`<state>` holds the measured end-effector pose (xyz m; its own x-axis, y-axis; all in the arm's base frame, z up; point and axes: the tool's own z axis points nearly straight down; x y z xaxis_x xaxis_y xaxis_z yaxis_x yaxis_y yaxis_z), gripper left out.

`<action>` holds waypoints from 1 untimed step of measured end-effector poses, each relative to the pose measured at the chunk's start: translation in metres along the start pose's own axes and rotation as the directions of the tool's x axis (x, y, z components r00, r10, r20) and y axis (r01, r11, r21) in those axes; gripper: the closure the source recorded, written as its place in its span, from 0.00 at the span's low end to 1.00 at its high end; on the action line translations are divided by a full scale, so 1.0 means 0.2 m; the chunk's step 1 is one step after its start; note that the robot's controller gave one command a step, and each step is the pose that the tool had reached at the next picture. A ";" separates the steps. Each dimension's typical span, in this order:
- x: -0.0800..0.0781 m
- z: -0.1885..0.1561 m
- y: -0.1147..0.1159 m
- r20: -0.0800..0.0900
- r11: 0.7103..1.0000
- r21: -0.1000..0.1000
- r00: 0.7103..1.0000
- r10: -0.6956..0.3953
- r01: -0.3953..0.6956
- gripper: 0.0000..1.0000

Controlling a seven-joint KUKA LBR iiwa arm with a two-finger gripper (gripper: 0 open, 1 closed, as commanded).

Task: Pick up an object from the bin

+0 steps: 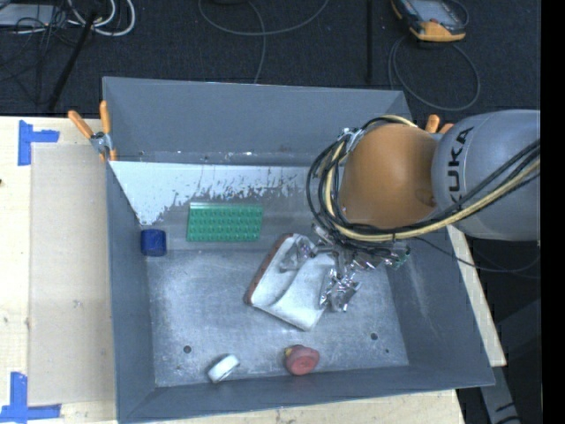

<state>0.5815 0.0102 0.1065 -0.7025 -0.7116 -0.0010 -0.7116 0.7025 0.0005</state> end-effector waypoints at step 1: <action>-0.02 0.14 -0.08 -0.014 0.994 -0.009 0.994 -0.111 0.111 0.00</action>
Offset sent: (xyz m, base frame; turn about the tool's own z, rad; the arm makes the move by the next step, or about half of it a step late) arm 0.0125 -0.0080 -0.0365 -0.1144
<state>0.5947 0.0022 0.0776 -0.6191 -0.7852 0.0128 -0.7852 0.6192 0.0089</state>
